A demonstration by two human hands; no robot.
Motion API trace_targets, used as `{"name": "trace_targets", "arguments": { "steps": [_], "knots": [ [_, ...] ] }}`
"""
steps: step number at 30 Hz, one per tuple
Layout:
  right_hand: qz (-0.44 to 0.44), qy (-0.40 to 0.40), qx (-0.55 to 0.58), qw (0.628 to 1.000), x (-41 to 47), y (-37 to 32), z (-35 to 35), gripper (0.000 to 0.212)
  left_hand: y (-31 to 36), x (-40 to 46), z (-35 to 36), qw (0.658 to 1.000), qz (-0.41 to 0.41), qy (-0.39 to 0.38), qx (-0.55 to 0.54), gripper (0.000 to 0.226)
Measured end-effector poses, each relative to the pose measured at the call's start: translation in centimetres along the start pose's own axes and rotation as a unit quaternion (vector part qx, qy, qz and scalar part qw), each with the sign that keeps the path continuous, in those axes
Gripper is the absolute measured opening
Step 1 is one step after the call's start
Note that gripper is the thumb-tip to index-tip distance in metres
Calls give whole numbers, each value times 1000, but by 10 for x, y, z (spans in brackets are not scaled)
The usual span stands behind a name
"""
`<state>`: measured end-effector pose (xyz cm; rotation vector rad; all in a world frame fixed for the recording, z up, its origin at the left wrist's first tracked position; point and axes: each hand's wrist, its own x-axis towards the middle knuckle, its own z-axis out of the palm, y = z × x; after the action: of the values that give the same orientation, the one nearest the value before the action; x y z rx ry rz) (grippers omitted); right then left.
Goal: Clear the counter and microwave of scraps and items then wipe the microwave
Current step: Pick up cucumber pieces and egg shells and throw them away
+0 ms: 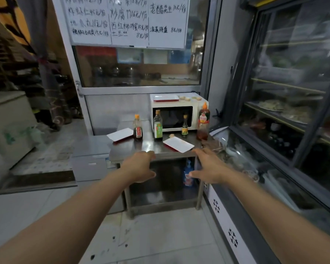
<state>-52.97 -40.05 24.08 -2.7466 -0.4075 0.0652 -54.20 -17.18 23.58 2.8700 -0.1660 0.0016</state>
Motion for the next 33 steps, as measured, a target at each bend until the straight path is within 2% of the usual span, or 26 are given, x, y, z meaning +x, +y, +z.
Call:
{"name": "trace_targets", "arguments": {
  "steps": [5,12,18,25,33],
  "knots": [
    [9,-8,-5,1000,75,8,5,80,-26,70,5,1000,17,-2,10,53],
    [0,-15,-8,1000,208,41,8,81,-53,197,15,1000,-1,-9,11,57],
    [-13,-43,2,999,317,68,6,71,-68,300,20,1000,-20,-15,2,52],
    [-20,-64,22,998,397,91,16,65,-87,383,31,999,-30,-43,-9,56],
    [31,-70,21,997,475,113,36,79,-120,470,48,998,1,-56,-6,60]
  ]
}}
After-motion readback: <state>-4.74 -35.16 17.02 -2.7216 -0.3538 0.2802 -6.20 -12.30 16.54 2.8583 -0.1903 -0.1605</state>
